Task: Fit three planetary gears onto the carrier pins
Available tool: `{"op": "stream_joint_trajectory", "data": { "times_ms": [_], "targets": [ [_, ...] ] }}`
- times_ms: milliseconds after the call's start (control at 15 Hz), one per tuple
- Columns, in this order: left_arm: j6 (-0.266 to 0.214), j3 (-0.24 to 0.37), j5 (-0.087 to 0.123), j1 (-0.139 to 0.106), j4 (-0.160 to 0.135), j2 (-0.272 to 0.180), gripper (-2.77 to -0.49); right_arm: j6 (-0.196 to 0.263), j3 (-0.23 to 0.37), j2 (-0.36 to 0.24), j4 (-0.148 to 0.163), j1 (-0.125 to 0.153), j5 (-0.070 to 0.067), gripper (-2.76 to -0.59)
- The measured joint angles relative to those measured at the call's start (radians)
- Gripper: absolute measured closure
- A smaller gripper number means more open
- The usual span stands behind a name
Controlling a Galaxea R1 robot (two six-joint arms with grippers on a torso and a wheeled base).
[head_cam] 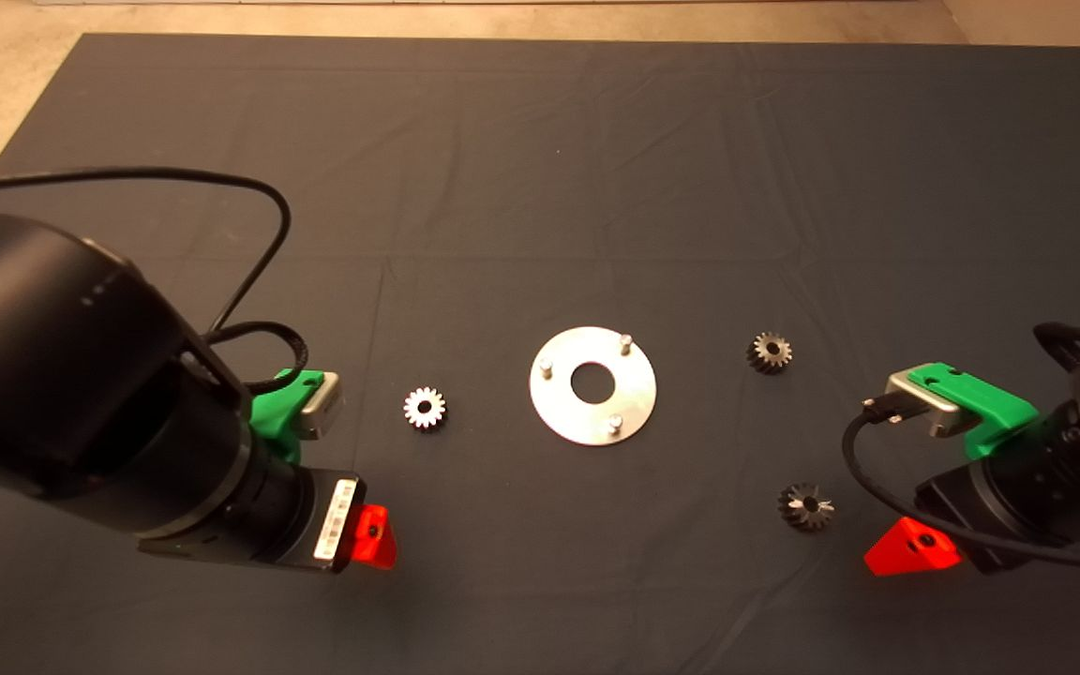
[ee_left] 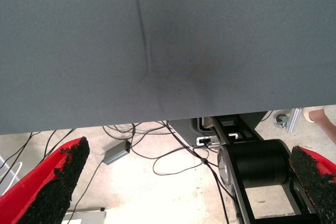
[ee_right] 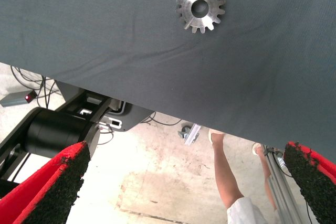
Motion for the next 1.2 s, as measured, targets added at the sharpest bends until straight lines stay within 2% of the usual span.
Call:
{"op": "stream_joint_trajectory", "data": {
  "times_ms": [733,800,933,1000,1200],
  "targets": [
    [0.000,-0.002,0.000,0.000,0.003,0.006,-2.77,-0.004,0.000,0.000,0.000,0.000,0.000,-2.75],
    [0.000,-0.012,0.000,0.000,0.012,0.011,-2.77,-0.004,0.000,0.000,0.000,0.000,0.000,-2.75],
    [0.001,-0.053,0.000,0.000,0.054,0.042,-2.77,-0.004,0.001,0.000,0.000,0.000,0.000,-2.75],
    [0.001,-0.080,0.000,0.000,0.077,0.069,-2.77,-0.004,0.001,0.000,0.000,0.000,0.000,-2.75],
    [0.001,-0.148,-0.001,0.000,0.118,0.148,-2.77,-0.004,0.001,0.000,0.000,0.000,-0.001,-2.75]
  ]
}}
